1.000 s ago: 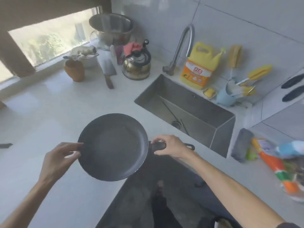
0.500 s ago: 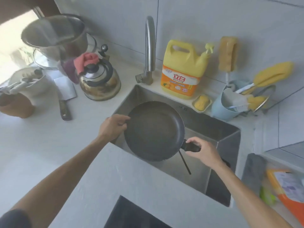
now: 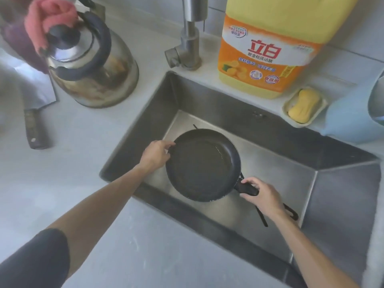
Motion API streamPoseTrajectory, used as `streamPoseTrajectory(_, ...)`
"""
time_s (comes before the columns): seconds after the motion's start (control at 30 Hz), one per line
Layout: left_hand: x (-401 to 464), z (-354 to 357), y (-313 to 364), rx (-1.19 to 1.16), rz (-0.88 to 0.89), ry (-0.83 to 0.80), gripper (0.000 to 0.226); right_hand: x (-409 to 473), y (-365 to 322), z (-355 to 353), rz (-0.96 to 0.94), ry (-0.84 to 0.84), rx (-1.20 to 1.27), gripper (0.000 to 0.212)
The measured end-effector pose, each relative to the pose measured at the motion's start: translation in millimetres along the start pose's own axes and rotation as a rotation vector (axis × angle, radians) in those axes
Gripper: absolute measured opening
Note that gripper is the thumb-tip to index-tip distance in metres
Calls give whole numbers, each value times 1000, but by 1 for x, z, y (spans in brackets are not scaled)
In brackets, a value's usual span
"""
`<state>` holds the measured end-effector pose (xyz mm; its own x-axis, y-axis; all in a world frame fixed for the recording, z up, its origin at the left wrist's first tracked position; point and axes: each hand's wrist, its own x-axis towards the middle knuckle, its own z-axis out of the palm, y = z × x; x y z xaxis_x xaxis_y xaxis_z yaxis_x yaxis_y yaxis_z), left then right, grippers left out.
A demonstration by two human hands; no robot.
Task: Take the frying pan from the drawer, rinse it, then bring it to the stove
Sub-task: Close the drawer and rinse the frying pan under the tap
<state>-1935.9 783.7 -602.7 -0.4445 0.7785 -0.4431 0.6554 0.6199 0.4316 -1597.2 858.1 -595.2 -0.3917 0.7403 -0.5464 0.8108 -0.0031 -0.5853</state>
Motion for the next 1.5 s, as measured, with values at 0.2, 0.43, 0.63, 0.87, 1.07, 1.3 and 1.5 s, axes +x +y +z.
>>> streamPoseTrajectory(0.2, 13, 17, -1, 76, -17, 33, 48, 14, 7, 24, 39, 11, 27, 36)
streamPoseTrajectory(0.43, 10, 5, 7, 188, 45, -144, 55, 12, 13, 33, 77, 25, -7, 43)
streamPoseTrajectory(0.63, -7, -99, 80, -281, 327, 445, 54, 11, 11, 25, 56, -15, -71, 44)
streamPoseTrajectory(0.87, 42, -168, 121, -58, 293, 617, 35, 11, 10, 23, 57, -57, -73, 52)
streamPoseTrajectory(1.07, 44, -168, 94, -50, 316, 548, 36, 15, 12, 24, 86, -55, -2, 52)
streamPoseTrajectory(1.3, 45, -162, 102, -51, 336, 571, 27, 13, 8, 28, 123, -43, 71, 35)
streamPoseTrajectory(1.5, 45, -156, 111, -56, 270, 653, 31, 13, 6, 26, 112, -56, 60, 39)
